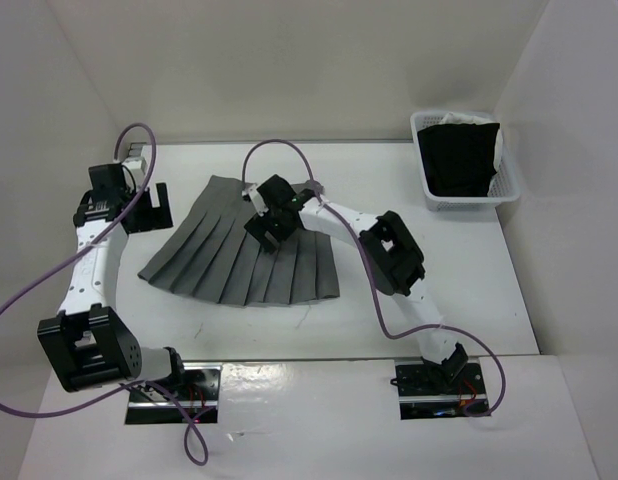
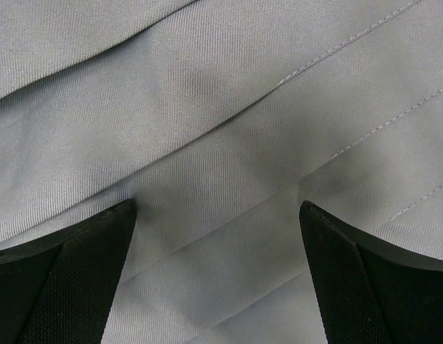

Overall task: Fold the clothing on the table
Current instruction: Flatten the skirt out

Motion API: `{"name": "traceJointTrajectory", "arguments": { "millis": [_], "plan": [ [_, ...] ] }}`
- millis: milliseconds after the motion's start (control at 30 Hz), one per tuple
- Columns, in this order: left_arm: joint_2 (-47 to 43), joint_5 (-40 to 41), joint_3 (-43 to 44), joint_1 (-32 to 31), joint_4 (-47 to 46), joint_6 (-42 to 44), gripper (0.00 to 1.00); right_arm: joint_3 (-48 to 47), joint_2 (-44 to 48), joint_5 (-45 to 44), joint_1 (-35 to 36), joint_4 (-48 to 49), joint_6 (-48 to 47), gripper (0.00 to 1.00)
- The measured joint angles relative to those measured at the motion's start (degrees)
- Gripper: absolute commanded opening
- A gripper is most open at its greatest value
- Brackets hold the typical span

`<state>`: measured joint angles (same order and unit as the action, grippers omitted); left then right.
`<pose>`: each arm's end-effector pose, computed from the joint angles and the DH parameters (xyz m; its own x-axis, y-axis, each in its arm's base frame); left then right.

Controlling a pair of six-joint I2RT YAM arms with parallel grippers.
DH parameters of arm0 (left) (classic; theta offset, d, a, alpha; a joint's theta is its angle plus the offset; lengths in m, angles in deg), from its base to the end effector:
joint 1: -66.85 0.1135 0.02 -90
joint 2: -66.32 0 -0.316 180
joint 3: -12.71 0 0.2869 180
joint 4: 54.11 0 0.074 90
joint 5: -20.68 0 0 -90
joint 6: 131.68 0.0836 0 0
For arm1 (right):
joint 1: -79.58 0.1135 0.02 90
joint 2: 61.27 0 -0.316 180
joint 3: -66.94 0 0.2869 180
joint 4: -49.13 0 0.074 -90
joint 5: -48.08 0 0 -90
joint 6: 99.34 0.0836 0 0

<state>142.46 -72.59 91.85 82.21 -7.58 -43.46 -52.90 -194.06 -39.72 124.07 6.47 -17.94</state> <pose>0.3339 0.0868 0.3269 -0.6568 -0.2126 -0.7234 -0.2451 0.9675 -0.0618 0.4281 0.4250 0.1511 -0.4750 -0.6761 -0.5632 -0.7957 0.6033 -0.0531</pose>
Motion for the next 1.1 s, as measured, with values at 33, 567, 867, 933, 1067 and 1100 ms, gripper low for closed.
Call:
{"name": "traceJointTrajectory", "arguments": {
  "millis": [33, 567, 867, 933, 1067, 1100],
  "plan": [
    [0.00, 0.00, -0.20, 0.00, -0.04, -0.02, 0.99, -0.11, 0.00, 0.09, 0.00, -0.31, -0.02, 0.99],
    [-1.05, -0.04, -1.57, 0.00, -2.19, -0.04, 0.99, 18.62, 11.69, 2.54, -0.17, -2.75, -6.62, 0.99],
    [-1.38, -0.46, -1.86, 0.00, -2.60, -0.04, 0.99, 27.41, 17.88, 3.13, -0.87, -3.43, -8.50, 0.99],
    [-1.46, -0.48, -1.86, 0.00, -2.64, -0.04, 0.99, 28.65, 18.71, 3.34, -0.87, -3.43, -8.66, 0.99],
    [-1.57, -0.50, -1.86, 0.00, -2.67, -0.04, 0.99, 30.80, 20.50, 4.33, -0.87, -4.17, -8.72, 0.99],
    [-1.60, -0.50, -1.86, 0.00, -2.67, -0.04, 0.99, 31.21, 20.85, 4.55, -0.87, -4.48, -8.74, 0.99]
  ]
}}
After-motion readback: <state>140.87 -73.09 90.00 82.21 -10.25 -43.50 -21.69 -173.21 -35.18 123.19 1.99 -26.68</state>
